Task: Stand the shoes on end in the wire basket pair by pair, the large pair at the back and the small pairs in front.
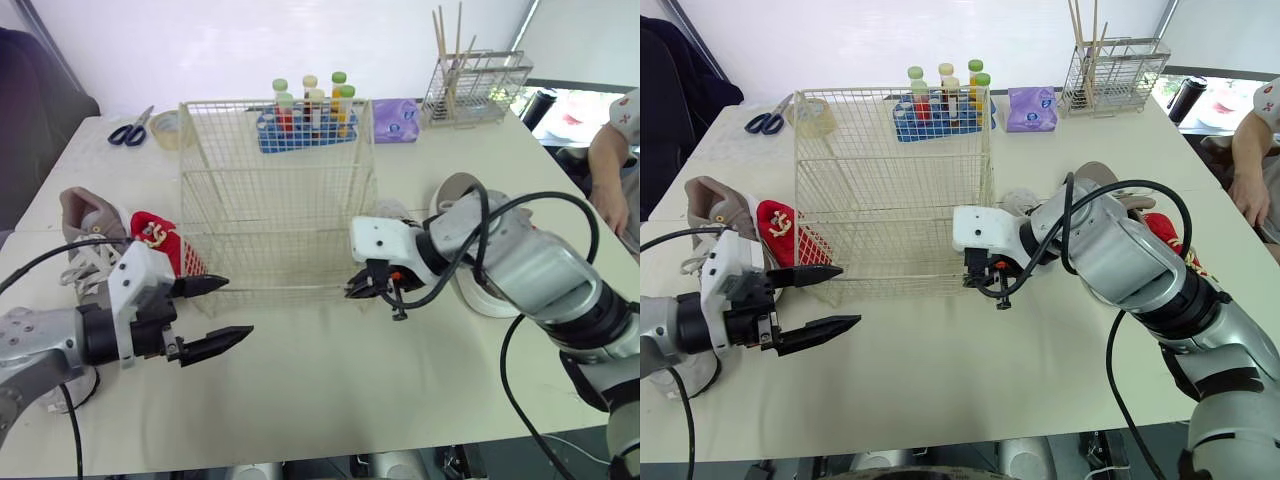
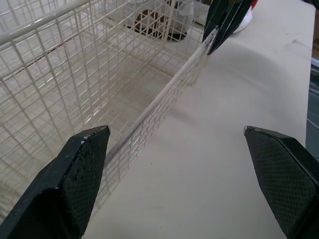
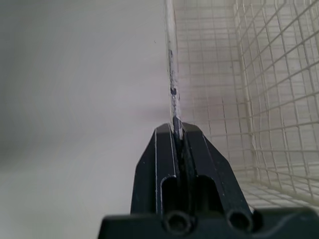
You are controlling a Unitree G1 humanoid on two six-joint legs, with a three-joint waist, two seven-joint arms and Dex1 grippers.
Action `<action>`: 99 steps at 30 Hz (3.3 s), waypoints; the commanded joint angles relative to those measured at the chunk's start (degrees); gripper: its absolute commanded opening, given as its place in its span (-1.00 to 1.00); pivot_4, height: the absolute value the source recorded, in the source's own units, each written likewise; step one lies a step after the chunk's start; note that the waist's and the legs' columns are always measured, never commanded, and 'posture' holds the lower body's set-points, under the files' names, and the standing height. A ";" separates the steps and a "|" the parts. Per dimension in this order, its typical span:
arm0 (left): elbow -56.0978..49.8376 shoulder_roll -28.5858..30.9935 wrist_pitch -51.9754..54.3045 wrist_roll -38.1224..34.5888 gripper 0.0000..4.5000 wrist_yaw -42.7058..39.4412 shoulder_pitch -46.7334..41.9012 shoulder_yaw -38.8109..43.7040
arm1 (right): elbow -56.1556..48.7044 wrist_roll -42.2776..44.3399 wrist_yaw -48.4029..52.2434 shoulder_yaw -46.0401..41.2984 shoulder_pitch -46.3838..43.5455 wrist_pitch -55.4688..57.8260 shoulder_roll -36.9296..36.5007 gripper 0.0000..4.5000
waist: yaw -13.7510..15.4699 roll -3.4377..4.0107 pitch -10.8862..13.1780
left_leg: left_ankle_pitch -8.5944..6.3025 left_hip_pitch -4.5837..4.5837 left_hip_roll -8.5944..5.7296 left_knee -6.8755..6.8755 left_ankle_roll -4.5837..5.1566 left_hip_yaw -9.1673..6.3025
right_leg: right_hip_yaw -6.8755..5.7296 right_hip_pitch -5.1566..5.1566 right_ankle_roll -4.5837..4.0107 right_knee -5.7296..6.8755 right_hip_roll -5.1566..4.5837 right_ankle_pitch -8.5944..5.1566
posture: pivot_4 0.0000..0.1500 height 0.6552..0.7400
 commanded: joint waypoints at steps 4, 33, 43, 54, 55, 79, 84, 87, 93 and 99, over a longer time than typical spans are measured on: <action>0.29 0.87 -0.14 -0.05 1.00 -1.42 -0.06 0.92 | -1.74 3.27 -0.11 0.68 0.77 -0.64 -0.65 -0.70 | 0.04 0.00 0.00 | 0.00 0.00 0.00 0.00 0.00 0.00 | 0.00 0.00 0.00 0.00 0.00 0.00 | 1.00 1.00; 7.27 3.92 5.13 -16.37 1.00 -7.02 -16.74 -3.29 | 15.67 33.31 -2.93 -48.05 5.81 18.78 -14.26 0.75 | 1.66 -0.31 -0.15 | -0.03 -0.03 -0.02 0.01 0.05 0.04 | 0.03 0.08 -0.03 -0.13 -0.01 0.01 | 1.00 1.00; -6.01 -15.79 0.48 -9.49 1.00 12.71 -17.65 -24.45 | -0.73 19.81 -25.90 -76.16 46.34 -8.11 3.97 0.75 | 2.20 -0.16 -0.16 | -0.02 0.05 -0.20 0.07 0.08 0.20 | 0.46 0.10 0.29 -0.04 -0.05 0.11 | 1.00 1.00; -11.17 -17.19 -1.91 -0.57 1.00 14.70 -8.51 -32.24 | -3.61 21.29 -28.53 -81.15 69.60 -17.34 12.04 0.75 | 2.91 -0.01 -0.26 | 0.02 0.26 -0.22 0.13 0.16 0.19 | 0.72 0.27 -0.04 -0.09 0.05 0.00 | 1.00 1.00; -11.15 -17.26 -2.09 -0.24 1.00 14.67 -8.40 -32.50 | -3.49 21.31 -29.07 -80.56 69.82 -17.97 12.28 0.75 | 2.90 0.01 -0.28 | 0.02 0.29 -0.21 0.13 0.17 0.17 | 0.77 0.26 -0.06 -0.09 0.07 0.00 | 1.00 1.00; -7.21 -16.68 -4.99 7.76 1.00 9.55 -9.05 -33.30 | 11.64 16.94 -42.04 -62.56 61.88 -34.43 18.17 1.00 | 2.84 0.07 -0.31 | 0.01 0.22 -0.20 0.12 0.19 0.17 | 0.84 0.20 -0.07 -0.18 0.15 0.00 | 1.00 1.00; -6.89 -16.52 -5.30 9.16 1.00 9.04 -8.61 -33.04 | 15.99 14.83 -43.34 -59.54 60.34 -38.16 19.61 0.63 | 2.73 0.06 -0.32 | 0.01 0.24 -0.19 0.12 0.19 0.18 | 0.87 0.20 -0.08 -0.18 0.18 0.01 | 1.00 1.00; -6.97 -16.22 -5.41 9.47 1.00 8.61 -7.89 -32.40 | 16.53 14.47 -43.60 -58.67 60.53 -39.70 19.80 0.21 | 2.51 0.00 -0.37 | 0.01 0.25 -0.17 0.12 0.19 0.21 | 0.87 0.20 -0.08 -0.18 0.19 0.02 | 1.00 1.00; -6.86 -15.95 -5.69 10.04 1.00 8.14 -7.26 -32.11 | 17.93 13.86 -43.92 -57.65 61.03 -42.24 19.39 -0.45 | 1.51 -0.55 -0.79 | 0.01 0.35 -0.09 0.12 0.19 0.17 | 0.87 0.31 -0.09 -0.18 0.24 0.01 | 1.00 1.00; -4.58 -14.78 -6.34 10.59 1.00 5.49 -7.91 -31.75 | 18.65 15.45 -41.26 -60.79 59.71 -43.33 14.53 -0.76 | 1.57 -0.68 -0.89 | 0.01 0.39 -0.04 0.11 0.19 0.13 | 0.91 0.34 -0.13 -0.23 0.26 0.02 | 1.00 1.00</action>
